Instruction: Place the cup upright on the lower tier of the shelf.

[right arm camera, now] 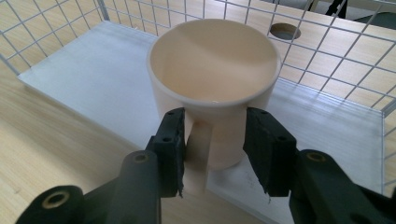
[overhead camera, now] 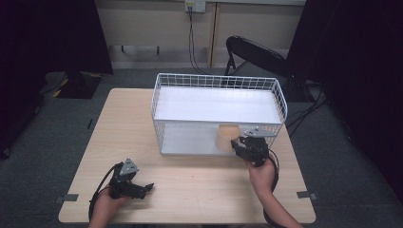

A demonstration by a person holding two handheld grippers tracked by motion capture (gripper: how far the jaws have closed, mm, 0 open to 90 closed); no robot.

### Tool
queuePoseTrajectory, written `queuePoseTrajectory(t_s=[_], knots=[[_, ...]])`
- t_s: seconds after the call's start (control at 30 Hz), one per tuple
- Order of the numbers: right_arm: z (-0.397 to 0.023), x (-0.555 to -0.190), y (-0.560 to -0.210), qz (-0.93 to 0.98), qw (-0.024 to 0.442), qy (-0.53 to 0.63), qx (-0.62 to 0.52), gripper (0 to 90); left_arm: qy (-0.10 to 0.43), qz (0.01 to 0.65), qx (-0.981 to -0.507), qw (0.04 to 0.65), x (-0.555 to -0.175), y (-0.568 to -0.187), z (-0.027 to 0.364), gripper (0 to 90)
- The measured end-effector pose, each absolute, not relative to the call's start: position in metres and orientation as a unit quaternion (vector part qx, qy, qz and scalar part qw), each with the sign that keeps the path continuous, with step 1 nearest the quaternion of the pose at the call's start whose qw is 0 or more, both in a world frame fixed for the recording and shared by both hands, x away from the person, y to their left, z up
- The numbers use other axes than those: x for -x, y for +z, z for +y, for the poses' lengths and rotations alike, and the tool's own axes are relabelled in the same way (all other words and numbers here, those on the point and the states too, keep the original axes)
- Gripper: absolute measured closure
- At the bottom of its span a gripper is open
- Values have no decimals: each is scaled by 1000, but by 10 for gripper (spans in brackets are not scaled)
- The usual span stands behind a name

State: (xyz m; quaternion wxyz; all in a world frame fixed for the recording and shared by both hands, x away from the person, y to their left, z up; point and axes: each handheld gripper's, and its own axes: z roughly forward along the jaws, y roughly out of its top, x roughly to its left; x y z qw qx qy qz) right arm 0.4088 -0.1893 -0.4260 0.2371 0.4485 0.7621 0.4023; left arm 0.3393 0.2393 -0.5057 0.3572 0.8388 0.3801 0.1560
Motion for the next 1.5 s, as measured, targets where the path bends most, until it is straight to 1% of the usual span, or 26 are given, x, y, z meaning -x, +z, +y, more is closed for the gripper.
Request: queuePoseTrajectory(t_s=[0.77, 1.07, 1.2, 1.5], knots=[[-174, -418, -433, 753, 257, 408, -447, 583, 156, 380, -839, 357, -339, -506, 239, 5], [-174, -420, -434, 753, 255, 408, -448, 575, 156, 380, -839, 357, -339, -506, 239, 5], [-175, -420, -433, 755, 255, 407, -446, 538, 156, 380, -839, 357, -339, -506, 239, 5], [-180, -415, -430, 760, 241, 410, -444, 384, 156, 380, -839, 357, -339, -506, 239, 5]])
